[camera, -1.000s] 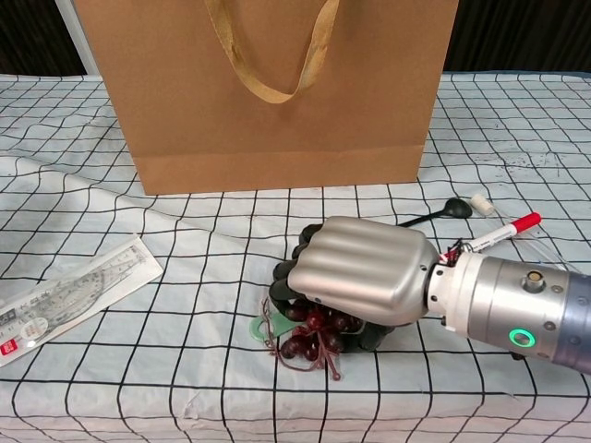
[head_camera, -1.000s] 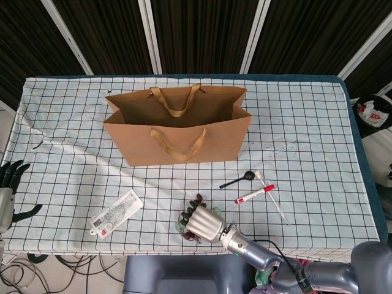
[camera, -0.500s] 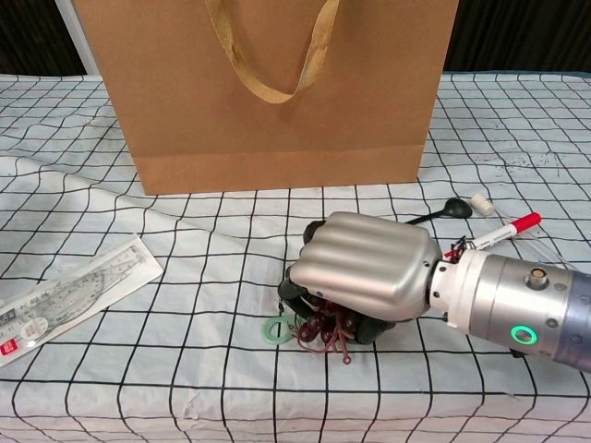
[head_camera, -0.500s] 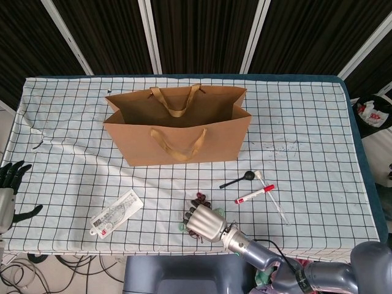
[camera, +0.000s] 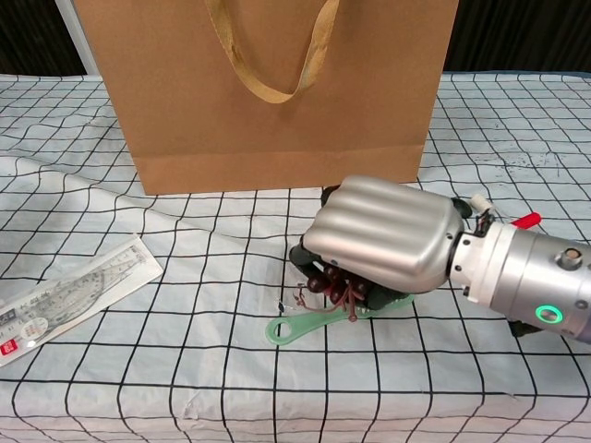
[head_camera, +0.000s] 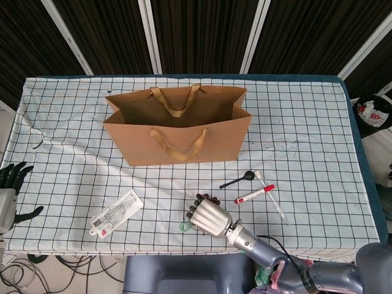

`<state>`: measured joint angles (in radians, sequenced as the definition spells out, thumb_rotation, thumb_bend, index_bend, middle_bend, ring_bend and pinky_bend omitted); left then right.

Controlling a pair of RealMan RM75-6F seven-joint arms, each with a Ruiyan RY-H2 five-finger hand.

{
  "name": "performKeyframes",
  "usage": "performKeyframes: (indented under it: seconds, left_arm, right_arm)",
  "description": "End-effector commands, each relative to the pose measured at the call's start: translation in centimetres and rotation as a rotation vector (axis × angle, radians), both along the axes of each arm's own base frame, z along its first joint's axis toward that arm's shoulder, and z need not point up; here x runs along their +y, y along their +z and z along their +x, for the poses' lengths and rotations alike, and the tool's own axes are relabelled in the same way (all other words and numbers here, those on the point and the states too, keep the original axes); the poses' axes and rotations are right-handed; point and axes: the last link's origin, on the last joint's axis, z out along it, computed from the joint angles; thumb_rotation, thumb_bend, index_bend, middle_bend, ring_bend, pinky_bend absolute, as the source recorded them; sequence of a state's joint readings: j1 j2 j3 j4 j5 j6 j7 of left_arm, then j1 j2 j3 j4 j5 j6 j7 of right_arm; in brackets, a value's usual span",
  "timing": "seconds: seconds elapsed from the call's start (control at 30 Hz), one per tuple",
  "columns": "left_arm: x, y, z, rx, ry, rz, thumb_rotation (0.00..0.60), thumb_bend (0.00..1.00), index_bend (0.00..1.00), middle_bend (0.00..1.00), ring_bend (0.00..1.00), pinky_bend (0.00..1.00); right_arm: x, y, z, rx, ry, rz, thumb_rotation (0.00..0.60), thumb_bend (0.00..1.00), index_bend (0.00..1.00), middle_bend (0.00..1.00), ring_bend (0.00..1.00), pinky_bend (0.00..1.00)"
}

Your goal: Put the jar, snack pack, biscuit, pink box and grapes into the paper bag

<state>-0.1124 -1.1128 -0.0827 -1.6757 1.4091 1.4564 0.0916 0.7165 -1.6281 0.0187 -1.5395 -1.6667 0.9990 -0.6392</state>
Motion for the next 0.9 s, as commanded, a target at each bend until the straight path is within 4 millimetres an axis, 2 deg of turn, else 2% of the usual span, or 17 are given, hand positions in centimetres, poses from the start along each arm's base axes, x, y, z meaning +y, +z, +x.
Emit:
performKeyframes:
  seconds: [0.03,0.3,0.6,0.9]
  left_arm:
    - [0.0,0.0,0.0,0.0,0.0,-0.001,0.6,0.07,0.15,0.07,0.0,0.08]
    - [-0.1,0.1,0.0,-0.002,-0.001,-0.003,0.6,0.07,0.15,0.07,0.0,0.08]
    - [-0.3,0.3,0.1,-0.009,-0.007,0.005,0.6,0.07,0.16,0.06,0.0,0.08]
    - [-0.4,0.1,0.2,-0.004,-0.009,-0.005,0.6,0.07,0.16,0.07,0.0,0.09]
  right_arm:
    - [-0.4,0.8,0.2,0.0,0.023,-0.04,0.6,0.44,0.58,0.54,0.54,0.36]
    - [-1.4,3.9,1.1,-0.014,0.075,-0.164,0.6,0.44,0.58,0.54,0.55,0.37]
    - [-2.0,9.8,2.0,-0.025,0.142,-0.361,0.6,0.44,0.58,0.54,0.55,0.37]
    - [-3.3,15.6,3.2,0.115,0.24,-0.473,0.6,0.44,0.59,0.54,0.55,0.37]
